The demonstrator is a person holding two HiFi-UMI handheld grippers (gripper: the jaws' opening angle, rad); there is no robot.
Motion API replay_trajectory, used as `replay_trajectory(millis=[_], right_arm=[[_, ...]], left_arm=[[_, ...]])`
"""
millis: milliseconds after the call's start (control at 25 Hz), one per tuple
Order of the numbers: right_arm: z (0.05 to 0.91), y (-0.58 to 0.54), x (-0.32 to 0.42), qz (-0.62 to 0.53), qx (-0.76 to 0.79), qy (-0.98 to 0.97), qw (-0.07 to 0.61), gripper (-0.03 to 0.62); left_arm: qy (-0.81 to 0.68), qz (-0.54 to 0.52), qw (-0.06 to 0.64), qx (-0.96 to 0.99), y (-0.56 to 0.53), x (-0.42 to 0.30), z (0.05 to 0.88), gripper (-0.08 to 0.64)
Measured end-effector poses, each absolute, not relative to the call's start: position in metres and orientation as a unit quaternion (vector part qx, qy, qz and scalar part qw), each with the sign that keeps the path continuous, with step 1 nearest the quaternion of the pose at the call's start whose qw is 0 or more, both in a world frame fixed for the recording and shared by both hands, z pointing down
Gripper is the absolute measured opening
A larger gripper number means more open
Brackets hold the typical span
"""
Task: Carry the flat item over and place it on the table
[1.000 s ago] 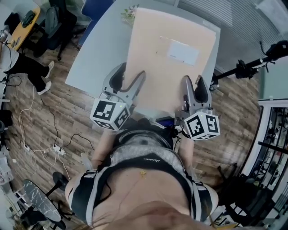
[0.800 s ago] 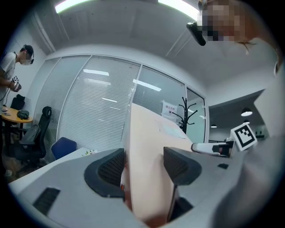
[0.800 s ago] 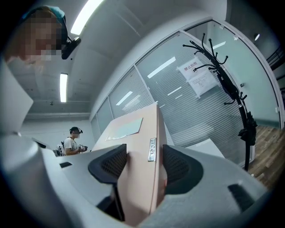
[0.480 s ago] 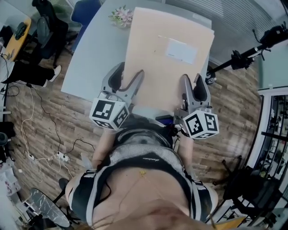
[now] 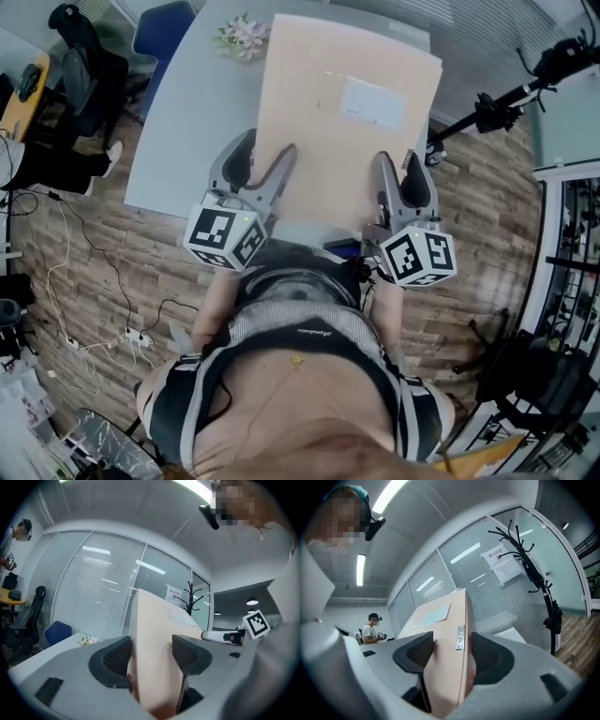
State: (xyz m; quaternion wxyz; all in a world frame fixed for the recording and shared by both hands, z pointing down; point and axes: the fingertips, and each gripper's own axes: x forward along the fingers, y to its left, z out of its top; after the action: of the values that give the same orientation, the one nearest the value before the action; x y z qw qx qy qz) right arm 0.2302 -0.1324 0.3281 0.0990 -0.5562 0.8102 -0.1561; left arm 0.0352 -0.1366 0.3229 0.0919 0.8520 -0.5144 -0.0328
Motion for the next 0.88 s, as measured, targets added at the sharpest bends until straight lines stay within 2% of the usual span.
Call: replay_trajectory(millis=[880], right_arm=[[0.326,-0.179,0.153,-0.146,-0.602,0.779,0.102,0.245]], left_arm=[[-0.464,-0.034,0.102,0.879,-0.204,-0.041,0.322,0.270]])
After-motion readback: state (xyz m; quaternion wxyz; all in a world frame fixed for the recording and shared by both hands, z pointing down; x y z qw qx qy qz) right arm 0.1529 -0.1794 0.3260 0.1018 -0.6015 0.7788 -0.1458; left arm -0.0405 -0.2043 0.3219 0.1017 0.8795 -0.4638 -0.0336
